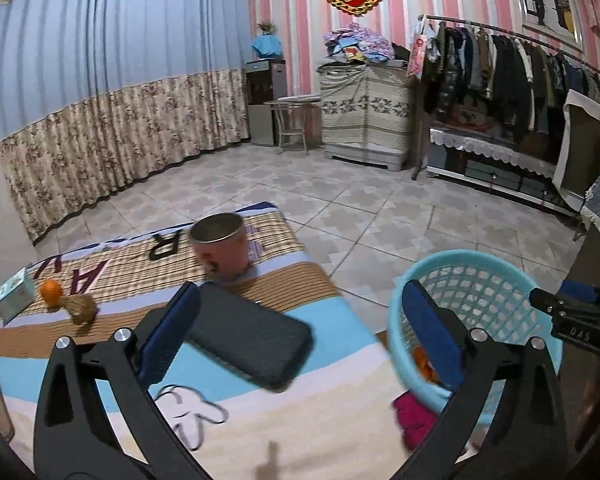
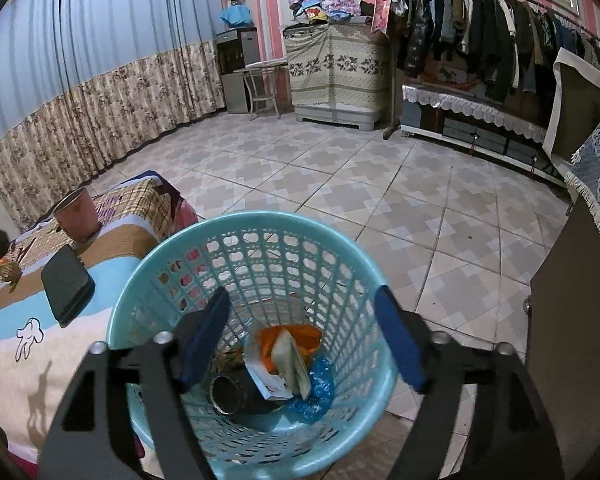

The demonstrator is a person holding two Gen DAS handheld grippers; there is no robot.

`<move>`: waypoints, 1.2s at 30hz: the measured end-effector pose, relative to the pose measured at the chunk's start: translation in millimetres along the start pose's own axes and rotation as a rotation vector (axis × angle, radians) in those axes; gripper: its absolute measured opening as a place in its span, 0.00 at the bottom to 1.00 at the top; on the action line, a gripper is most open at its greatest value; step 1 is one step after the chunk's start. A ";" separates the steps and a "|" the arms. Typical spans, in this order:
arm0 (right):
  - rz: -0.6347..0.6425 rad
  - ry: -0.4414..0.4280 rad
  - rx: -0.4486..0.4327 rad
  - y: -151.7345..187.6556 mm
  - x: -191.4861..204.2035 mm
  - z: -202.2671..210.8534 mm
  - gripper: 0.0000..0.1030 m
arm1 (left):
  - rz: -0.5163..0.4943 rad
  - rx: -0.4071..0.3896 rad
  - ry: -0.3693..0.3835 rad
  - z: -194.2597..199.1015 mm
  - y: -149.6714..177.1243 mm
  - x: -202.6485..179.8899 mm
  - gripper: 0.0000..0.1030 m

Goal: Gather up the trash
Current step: 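Open both tools over the blue basket to drop the two bags, then move both tools back over the mattress toward the remaining items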

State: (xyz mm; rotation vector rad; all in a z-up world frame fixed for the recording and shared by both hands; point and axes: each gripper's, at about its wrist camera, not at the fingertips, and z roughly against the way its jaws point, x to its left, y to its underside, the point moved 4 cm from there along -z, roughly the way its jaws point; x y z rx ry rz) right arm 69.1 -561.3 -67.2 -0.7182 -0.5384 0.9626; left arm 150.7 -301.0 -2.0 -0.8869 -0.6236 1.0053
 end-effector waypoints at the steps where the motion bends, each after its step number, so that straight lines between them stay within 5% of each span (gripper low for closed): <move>1: -0.011 0.000 0.002 2.6 -0.1 -0.7 0.84 | 0.008 0.003 -0.005 1.3 2.0 6.8 0.95; 16: -0.057 0.038 -0.027 13.2 52.0 -3.0 0.92 | 0.051 0.008 -0.111 30.8 25.5 117.9 0.95; 24: -0.016 0.041 -0.089 0.0 115.1 4.7 0.92 | 0.075 -0.005 -0.204 30.1 25.6 198.6 0.95; 36: 0.081 -0.088 -0.162 -18.6 250.3 17.6 0.92 | 0.167 -0.017 -0.302 33.5 17.1 307.1 0.95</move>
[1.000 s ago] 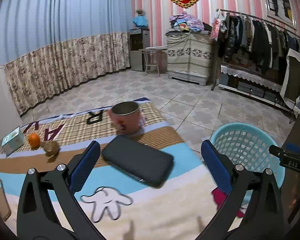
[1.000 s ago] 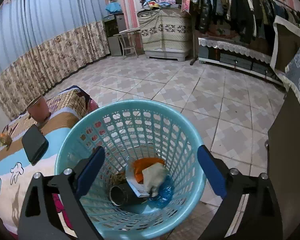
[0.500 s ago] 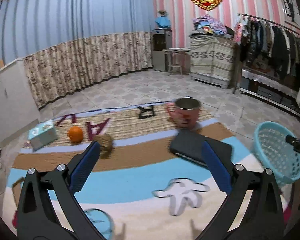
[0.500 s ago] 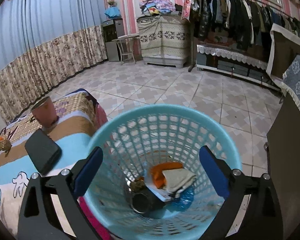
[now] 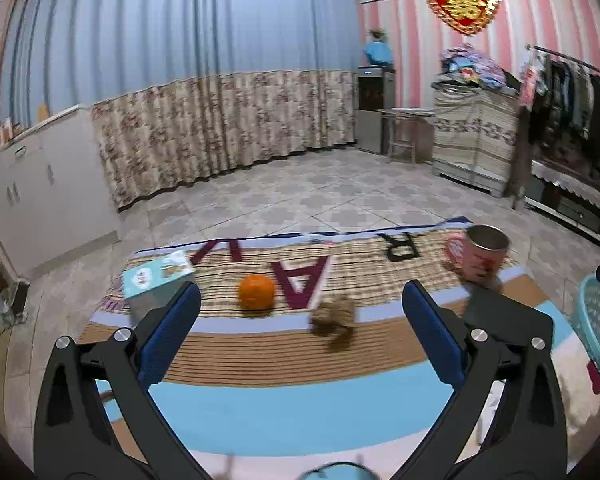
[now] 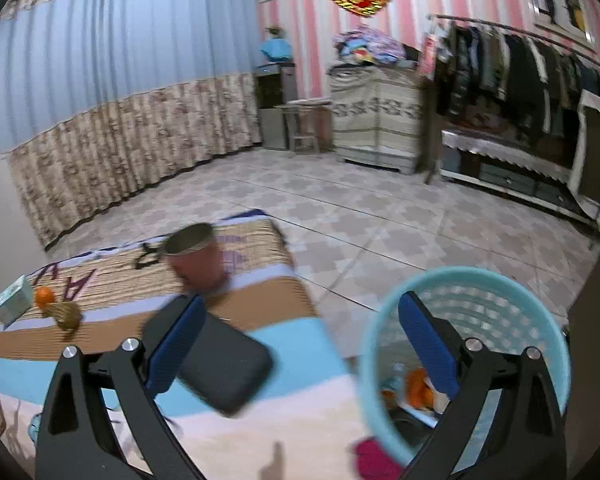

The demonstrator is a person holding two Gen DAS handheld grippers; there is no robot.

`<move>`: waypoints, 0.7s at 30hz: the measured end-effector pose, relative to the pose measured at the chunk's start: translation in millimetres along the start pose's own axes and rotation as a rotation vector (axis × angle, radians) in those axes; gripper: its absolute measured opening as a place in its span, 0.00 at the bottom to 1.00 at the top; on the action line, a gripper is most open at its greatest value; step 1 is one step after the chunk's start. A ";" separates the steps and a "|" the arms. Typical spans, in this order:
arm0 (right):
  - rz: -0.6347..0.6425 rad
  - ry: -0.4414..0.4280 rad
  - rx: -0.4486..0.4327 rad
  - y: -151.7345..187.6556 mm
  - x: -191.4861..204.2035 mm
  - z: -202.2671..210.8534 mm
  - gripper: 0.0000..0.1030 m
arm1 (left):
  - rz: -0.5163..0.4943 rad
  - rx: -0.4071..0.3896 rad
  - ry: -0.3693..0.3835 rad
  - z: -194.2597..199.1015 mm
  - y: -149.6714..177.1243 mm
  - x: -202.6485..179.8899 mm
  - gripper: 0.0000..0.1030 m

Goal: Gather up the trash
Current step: 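Move both tools back over the mattress toward the remaining items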

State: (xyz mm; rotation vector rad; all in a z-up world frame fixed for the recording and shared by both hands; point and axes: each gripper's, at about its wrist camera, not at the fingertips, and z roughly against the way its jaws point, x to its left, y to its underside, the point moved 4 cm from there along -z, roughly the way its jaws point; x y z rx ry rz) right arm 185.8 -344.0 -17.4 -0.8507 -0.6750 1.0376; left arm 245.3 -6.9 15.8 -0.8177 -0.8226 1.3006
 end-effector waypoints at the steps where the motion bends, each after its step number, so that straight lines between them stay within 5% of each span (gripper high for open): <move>1: 0.015 -0.017 -0.001 0.8 14.2 -2.5 0.92 | 0.008 0.002 -0.007 -1.2 -0.7 6.0 0.95; 12: 0.208 -0.160 0.079 31.2 151.6 -45.4 0.92 | 0.118 0.129 -0.121 -46.6 26.2 105.7 0.95; 21: 0.297 -0.285 0.143 48.3 238.5 -66.1 0.92 | 0.177 0.166 -0.192 -73.0 33.8 144.8 0.95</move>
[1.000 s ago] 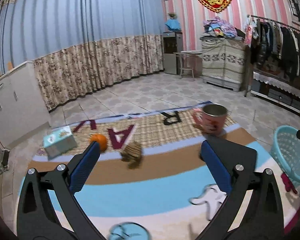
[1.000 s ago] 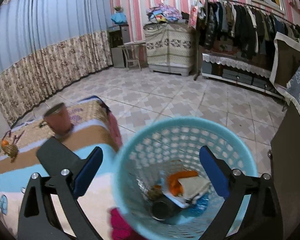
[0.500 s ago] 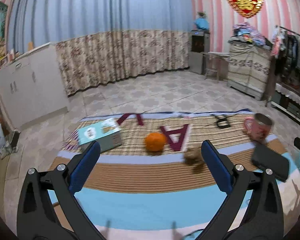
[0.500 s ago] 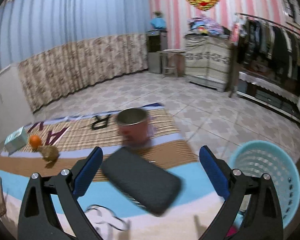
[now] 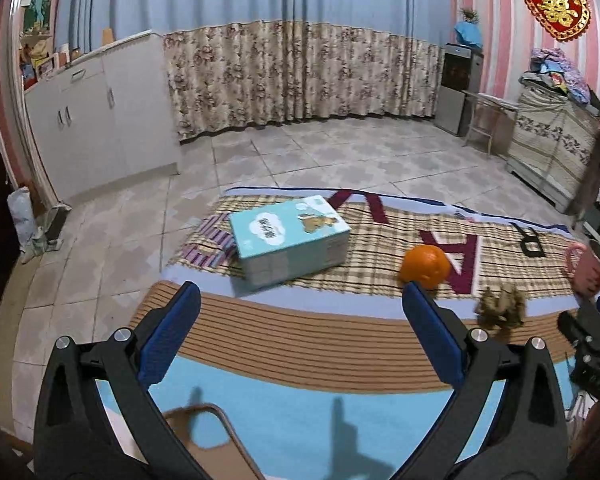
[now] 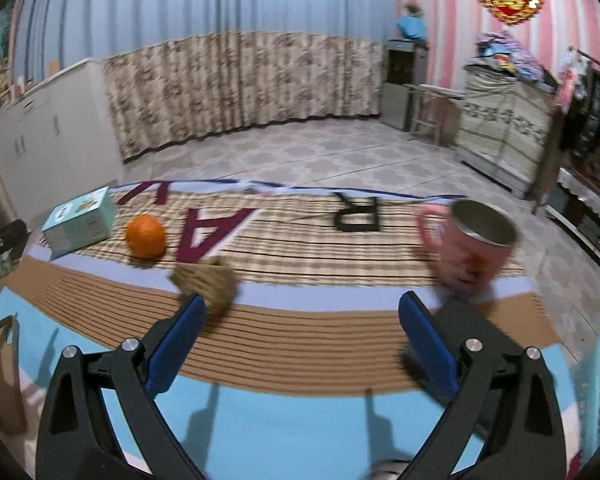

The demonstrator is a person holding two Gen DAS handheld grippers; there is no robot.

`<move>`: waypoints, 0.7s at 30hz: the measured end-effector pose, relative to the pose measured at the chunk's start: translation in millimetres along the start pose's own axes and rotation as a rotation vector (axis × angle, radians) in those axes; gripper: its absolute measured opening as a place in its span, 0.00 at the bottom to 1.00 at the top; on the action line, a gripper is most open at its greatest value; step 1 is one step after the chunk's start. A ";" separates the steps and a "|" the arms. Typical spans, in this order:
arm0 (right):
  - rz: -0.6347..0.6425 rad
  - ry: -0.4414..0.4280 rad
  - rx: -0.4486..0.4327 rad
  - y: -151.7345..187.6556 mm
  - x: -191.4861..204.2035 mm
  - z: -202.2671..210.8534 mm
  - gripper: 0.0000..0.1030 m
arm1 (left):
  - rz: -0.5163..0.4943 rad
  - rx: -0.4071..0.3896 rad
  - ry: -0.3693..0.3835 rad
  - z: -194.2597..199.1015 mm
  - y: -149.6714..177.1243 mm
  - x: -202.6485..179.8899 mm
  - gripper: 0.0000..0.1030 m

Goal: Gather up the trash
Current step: 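Move both tools back over the mattress toward the remaining items, then grasp the crumpled brown paper wad with the right tool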

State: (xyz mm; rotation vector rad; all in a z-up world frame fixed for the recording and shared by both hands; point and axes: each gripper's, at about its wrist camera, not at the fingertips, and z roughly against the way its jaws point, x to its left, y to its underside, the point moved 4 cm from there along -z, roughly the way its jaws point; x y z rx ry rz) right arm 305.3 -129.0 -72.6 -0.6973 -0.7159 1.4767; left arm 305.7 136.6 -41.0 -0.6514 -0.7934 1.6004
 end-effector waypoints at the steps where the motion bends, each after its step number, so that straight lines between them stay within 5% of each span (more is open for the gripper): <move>1: 0.014 -0.012 0.011 -0.5 9.7 -6.6 0.92 | 0.006 0.000 0.000 -2.7 -1.3 2.7 0.95; 12: 0.068 -0.024 0.082 1.6 33.3 -43.3 0.90 | -0.004 0.036 0.027 -25.6 -3.2 -10.2 0.95; 14: 0.074 -0.048 0.082 0.9 33.3 -42.9 0.69 | -0.014 0.040 0.030 -28.2 -3.0 -16.4 0.95; 21: 0.118 -0.106 0.093 1.3 31.0 -34.6 0.23 | -0.001 0.077 0.067 -38.2 -0.8 -37.2 0.95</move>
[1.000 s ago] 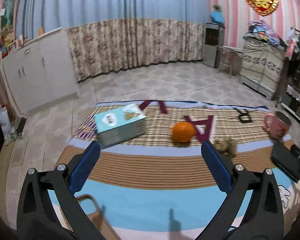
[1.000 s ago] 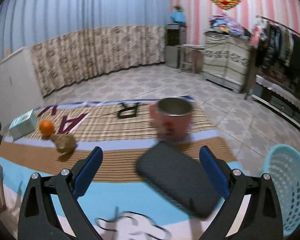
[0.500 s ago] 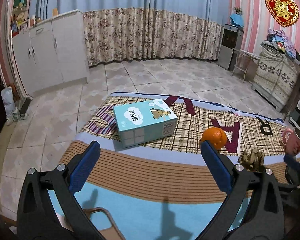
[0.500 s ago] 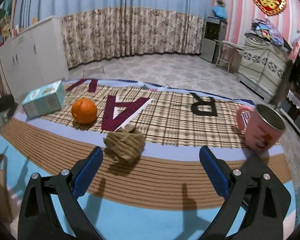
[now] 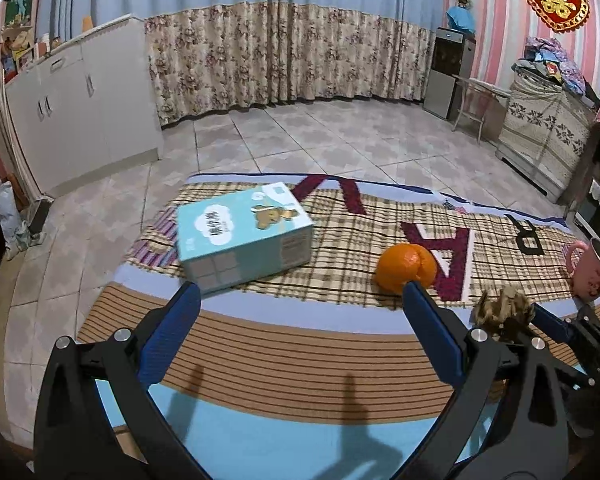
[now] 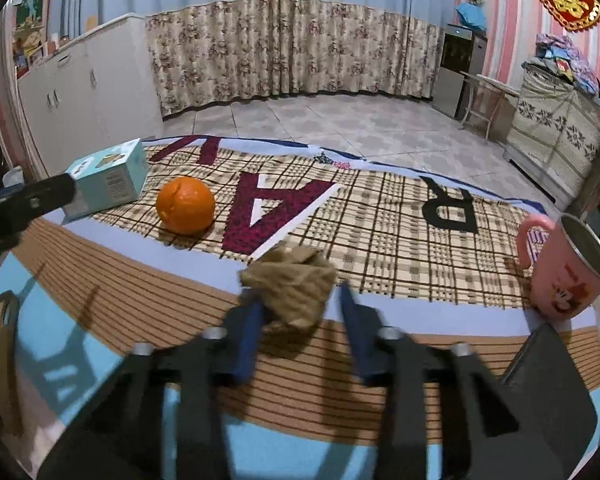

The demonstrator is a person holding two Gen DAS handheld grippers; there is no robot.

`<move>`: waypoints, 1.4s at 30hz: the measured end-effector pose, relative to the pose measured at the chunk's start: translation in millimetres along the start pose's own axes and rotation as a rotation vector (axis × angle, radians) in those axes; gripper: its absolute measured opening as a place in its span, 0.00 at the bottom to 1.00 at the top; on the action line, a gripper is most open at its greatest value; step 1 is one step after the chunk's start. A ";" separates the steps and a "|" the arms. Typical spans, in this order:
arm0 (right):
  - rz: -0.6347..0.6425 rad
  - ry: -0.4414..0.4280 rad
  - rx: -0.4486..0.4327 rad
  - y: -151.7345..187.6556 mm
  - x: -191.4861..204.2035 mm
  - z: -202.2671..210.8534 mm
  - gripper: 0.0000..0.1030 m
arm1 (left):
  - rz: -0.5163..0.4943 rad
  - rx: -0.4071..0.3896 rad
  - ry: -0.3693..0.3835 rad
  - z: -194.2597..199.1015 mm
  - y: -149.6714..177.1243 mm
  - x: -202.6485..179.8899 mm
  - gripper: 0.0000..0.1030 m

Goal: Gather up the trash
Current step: 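Grasp the crumpled brown paper wad with the right tool, then grasp the orange with the left tool while the right tool holds the paper wad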

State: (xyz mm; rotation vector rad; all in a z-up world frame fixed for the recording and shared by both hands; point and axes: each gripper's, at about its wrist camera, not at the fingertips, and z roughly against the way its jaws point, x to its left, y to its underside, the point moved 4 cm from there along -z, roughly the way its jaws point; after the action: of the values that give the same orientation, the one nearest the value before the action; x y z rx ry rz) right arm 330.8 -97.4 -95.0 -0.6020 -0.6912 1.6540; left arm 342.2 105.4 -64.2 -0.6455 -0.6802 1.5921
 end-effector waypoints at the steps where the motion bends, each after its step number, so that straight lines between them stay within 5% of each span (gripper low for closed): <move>1: -0.001 0.000 -0.005 0.0 -3.6 4.5 0.23 | 0.005 0.006 0.007 -0.8 0.4 -2.4 0.95; 12: -0.102 0.108 -0.073 13.2 -93.8 69.9 0.22 | -0.109 0.018 0.005 -13.5 3.2 -62.2 0.94; 23: -0.193 0.131 -0.014 10.7 -149.5 58.3 0.22 | -0.153 0.063 -0.015 -61.1 -9.2 -83.8 0.94; 32: -0.202 0.143 0.027 16.7 -153.9 49.1 0.22 | -0.217 0.128 -0.013 -89.7 -3.3 -103.9 0.68; 36: -0.188 0.143 0.027 16.6 -150.8 50.5 0.22 | -0.199 0.122 -0.013 -84.5 -5.6 -95.4 0.48; 42: -0.196 0.132 0.014 14.1 -149.1 58.2 0.22 | -0.145 0.131 0.022 -64.7 -6.7 -82.7 0.47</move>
State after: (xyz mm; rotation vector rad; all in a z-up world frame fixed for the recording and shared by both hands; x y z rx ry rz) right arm 306.9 -252.7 -62.1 -0.6081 -0.6221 1.4239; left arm 404.1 28.4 -100.3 -0.5052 -0.5873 1.4796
